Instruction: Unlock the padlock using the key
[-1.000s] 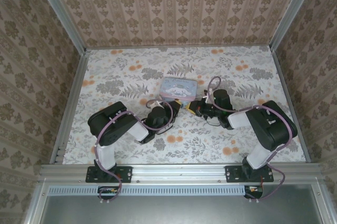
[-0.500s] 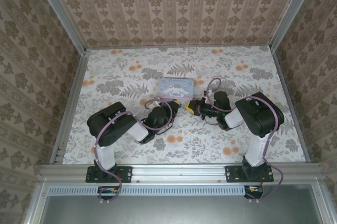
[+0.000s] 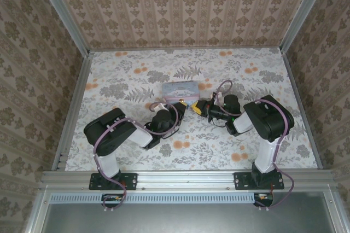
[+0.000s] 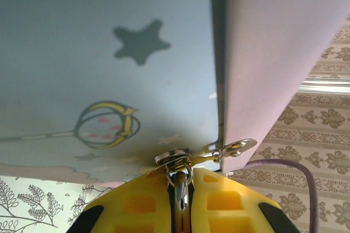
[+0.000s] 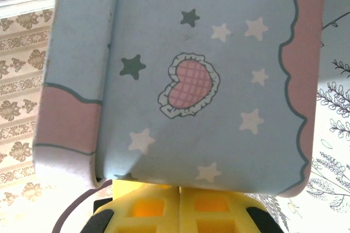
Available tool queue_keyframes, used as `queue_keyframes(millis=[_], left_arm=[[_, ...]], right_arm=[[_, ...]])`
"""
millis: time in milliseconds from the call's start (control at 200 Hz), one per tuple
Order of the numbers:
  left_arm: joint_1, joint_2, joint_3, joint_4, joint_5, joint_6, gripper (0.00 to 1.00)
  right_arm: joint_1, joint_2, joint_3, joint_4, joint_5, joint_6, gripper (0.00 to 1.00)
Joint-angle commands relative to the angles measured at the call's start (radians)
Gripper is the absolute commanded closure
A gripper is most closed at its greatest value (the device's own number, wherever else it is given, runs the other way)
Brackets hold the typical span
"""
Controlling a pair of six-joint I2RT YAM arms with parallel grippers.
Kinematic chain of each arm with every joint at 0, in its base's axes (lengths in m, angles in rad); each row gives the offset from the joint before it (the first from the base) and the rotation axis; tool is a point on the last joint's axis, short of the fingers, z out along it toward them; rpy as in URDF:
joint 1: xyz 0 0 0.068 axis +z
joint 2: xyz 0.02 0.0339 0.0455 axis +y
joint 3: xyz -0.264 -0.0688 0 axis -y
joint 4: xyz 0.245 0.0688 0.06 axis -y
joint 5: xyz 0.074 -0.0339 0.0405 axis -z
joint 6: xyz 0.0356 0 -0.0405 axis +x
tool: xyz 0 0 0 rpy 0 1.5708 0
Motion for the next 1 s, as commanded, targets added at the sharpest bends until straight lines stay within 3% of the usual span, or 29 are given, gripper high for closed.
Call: queue_keyframes(millis=[0,370,485,635,905,995], left_arm=[[-0.108,0.015,0.058,0.139,0.281,-0.012,1.00],[-0.110,0.093,0.083,0.140,0.268,-0.001,1.00],[-0.110,0.097,0.087,0.140,0.270,0.004,1.00],[-0.115,0.071,0.080,0.151,0.260,0.023,1.00],[-0.116,0.026,0.082,0.147,0.243,0.059,1.00],[-0.116,0.041,0.089,0.149,0.247,0.052,1.00]], right_arm=[[0.066,0.007,0.092,0.054,0.064,0.018,1.00],[0.140,-0.134,0.133,-0.188,-0.010,-0.248,1.00],[0.139,-0.124,0.115,-0.164,-0.028,-0.301,1.00],[0.109,-0.013,0.059,0.095,0.032,-0.180,1.00],[0.156,-0.020,0.066,0.089,0.112,0.019,1.00],[0.174,-0.047,0.096,0.067,0.072,-0.002,1.00]])
